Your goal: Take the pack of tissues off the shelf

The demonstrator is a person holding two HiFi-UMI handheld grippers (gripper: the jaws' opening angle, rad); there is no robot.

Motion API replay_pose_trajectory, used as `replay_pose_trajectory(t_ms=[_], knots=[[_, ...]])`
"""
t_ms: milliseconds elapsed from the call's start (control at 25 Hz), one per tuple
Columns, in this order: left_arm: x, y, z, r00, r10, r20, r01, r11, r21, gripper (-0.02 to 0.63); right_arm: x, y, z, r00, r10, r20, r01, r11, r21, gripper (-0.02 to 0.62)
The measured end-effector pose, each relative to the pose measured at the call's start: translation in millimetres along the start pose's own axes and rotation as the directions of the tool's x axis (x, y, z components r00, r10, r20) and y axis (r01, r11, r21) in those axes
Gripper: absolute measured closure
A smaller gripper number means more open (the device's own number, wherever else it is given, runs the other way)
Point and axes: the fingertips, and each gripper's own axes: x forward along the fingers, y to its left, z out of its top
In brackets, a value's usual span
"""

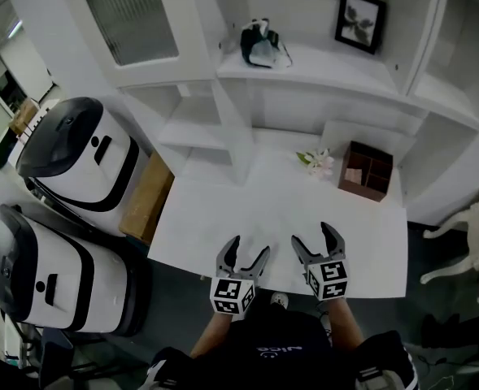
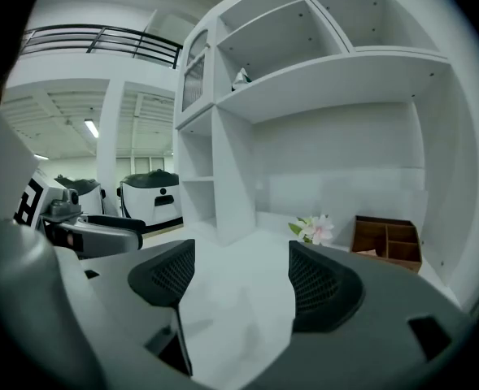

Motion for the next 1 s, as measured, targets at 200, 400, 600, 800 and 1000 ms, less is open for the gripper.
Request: replay_pose_trajectory(t_ms=[200,400,600,800,1000], knots=[[21.3,1.3,5.6,0.999,0.046,0.010,-0.046,0.999,-0.012,0.265,12.8,-17.2,26.9,0.998,0.045,0.036,-0.045,0.999,0.009,0.229],[34.8,5.6,15.8,0.998,0.068,-0.005,-0.068,0.997,-0.018,0.265,18.0,-23.1,63.7,0.994,0.068,0.085,-0.066,0.998,-0.023,0.229],[39.7,17.7,28.3,0.995,0.091,-0.044,-0.091,0.996,-0.013,0.267,19.4,-17.5,107.5,0.983,0.092,0.159,-0.087,0.995,-0.038,0.236],[42.4,27.5,45.5,0.997,0.061,-0.042,-0.061,0.998,0.004,0.267,11.1,-9.8,165.7,0.965,0.065,0.254,-0.049,0.996,-0.072,0.240],[42.4,38.2,59.3,0.999,0.028,-0.045,-0.027,0.999,0.020,0.267,1.6,0.9,237.0,0.921,0.065,0.383,-0.036,0.996,-0.084,0.241]])
